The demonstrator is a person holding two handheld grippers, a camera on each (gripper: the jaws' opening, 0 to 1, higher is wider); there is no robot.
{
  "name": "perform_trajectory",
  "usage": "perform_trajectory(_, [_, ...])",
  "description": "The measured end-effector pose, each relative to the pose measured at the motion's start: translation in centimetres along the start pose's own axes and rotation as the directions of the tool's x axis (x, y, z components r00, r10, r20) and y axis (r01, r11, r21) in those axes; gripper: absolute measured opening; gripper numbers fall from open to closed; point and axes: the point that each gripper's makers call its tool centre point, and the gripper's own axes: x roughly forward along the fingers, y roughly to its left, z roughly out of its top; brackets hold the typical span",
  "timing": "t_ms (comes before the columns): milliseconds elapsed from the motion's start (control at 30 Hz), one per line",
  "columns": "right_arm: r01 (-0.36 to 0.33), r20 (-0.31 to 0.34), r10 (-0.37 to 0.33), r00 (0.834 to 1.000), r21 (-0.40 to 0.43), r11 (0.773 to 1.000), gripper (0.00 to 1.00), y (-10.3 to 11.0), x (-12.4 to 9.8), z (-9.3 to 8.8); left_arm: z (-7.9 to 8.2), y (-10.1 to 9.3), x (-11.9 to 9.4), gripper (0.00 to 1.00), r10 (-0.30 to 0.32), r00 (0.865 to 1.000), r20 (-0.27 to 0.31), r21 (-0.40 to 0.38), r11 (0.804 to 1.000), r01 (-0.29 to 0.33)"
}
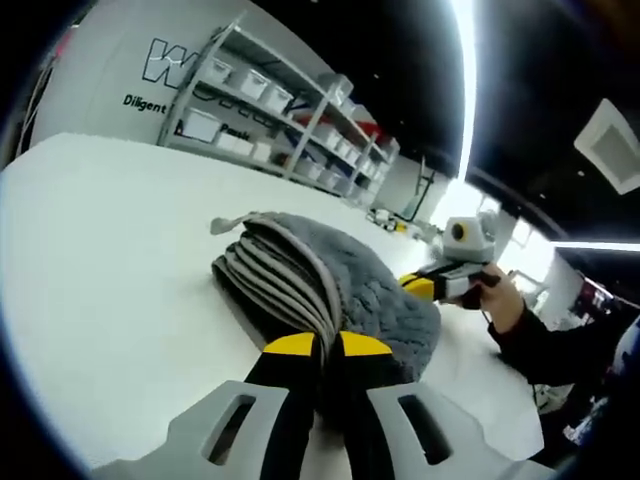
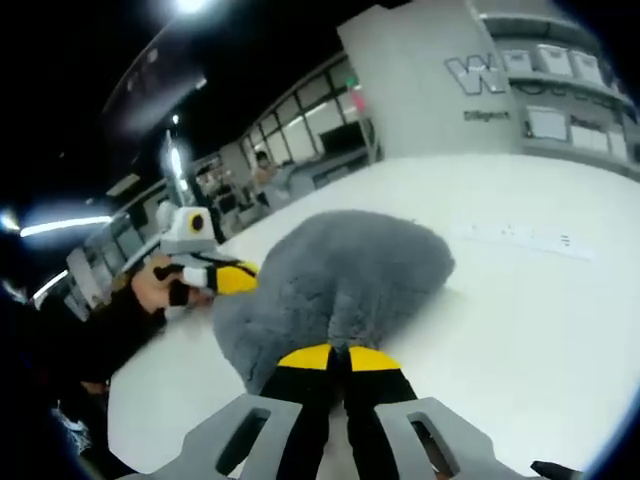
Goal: Open the folded towel by lifting each exposed corner and separating the folded layers until the towel lies flat within the target outline without major curled edges
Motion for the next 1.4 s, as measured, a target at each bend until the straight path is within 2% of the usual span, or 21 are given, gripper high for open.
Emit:
perform_trajectory(600, [0.014,0.009,-0.013,1.000,-0.059,0.998,0.00,0.9,-1.2,-0.8,-1.2,-2.0,-0.8,0.05,0.006,1.000,-0.025,0.062,0.998,-0.005])
perform_trajectory(1133, [0.005,0.004,-0.004,1.000,-0.043,0.999,0.00,2.0,-2.0,-1.8,-1.9,-3.0,-1.4,0.05,0.001,0.999,-0.043,0.089,0.996,0.003])
perform_trajectory(1400, [-0.006,-0.007,0.006,1.000,-0.045,0.999,0.00,2.4,-2.3,-2.2,-2.2,-3.3,-1.6,0.05,-0.006,0.999,-0.047,0.077,0.997,0.009])
